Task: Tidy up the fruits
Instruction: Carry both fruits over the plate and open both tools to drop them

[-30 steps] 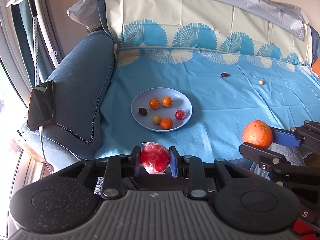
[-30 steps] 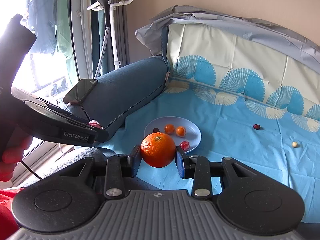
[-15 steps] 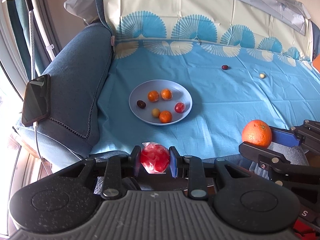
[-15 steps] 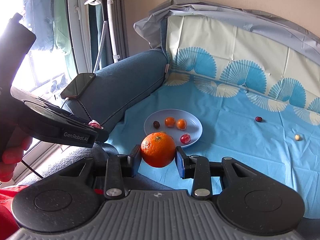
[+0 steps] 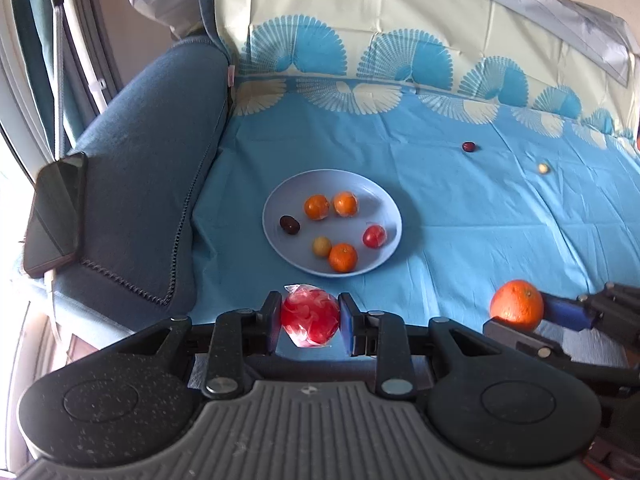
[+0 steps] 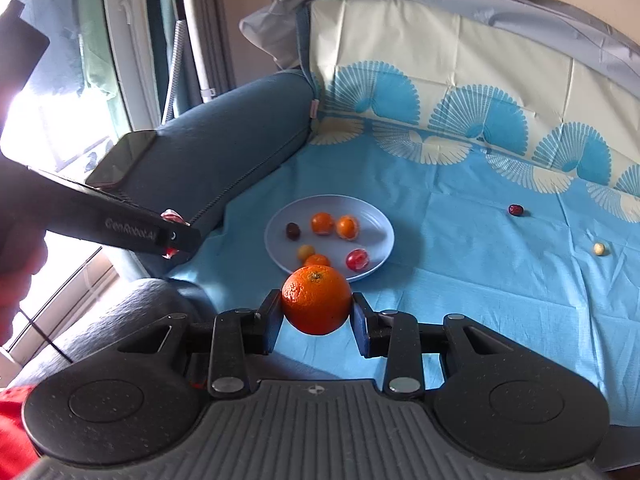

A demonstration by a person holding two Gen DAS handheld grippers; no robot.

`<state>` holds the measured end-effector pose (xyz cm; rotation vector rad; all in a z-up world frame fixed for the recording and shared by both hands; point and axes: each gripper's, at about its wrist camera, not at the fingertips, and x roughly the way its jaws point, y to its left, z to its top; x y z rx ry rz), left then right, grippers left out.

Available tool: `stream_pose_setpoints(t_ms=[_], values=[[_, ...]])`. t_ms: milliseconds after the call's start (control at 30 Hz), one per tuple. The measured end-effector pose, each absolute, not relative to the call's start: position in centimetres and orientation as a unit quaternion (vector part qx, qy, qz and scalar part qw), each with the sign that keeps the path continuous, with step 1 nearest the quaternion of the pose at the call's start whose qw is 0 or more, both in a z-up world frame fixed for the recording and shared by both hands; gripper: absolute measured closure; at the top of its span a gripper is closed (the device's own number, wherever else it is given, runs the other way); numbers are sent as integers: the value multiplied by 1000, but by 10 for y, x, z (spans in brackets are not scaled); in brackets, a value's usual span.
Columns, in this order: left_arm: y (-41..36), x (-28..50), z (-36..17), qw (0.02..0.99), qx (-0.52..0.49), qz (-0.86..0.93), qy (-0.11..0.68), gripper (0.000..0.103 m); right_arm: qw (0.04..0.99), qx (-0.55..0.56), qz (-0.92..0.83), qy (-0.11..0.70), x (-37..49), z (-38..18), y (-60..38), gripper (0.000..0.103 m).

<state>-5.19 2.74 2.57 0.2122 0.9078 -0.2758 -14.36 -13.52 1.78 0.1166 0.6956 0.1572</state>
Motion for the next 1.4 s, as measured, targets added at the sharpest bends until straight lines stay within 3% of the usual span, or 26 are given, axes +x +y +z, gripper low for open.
stream_pose_setpoints(t_ms=[633,1000,1033,1067,1133,1167,1200,1300,1400], values=[[-4,106,-52,857,99,-130,489,70,916,53,80,389,21,-58,-139,65],[-16,158,-102,841,118,-126,512,70,906,22,94,412,83,-104,-135,65],[-15,159,-102,843,122,-132,506,61,905,20,97,413,86,-105,-135,65],[-15,158,-99,846,126,-137,499,33,904,20,102,415,88,-105,-135,64],[-12,152,-88,863,131,-127,471,0,908,27,95,408,88,-100,-138,47],[-9,146,-81,876,129,-125,447,0,911,28,86,403,85,-95,-138,29],[-6,140,-75,881,132,-127,436,0,915,25,76,396,80,-90,-140,19],[3,123,-66,874,147,-124,447,0,916,23,66,394,59,-74,-145,6],[16,93,-58,872,155,-108,451,0,904,50,68,418,28,-62,-149,3]])
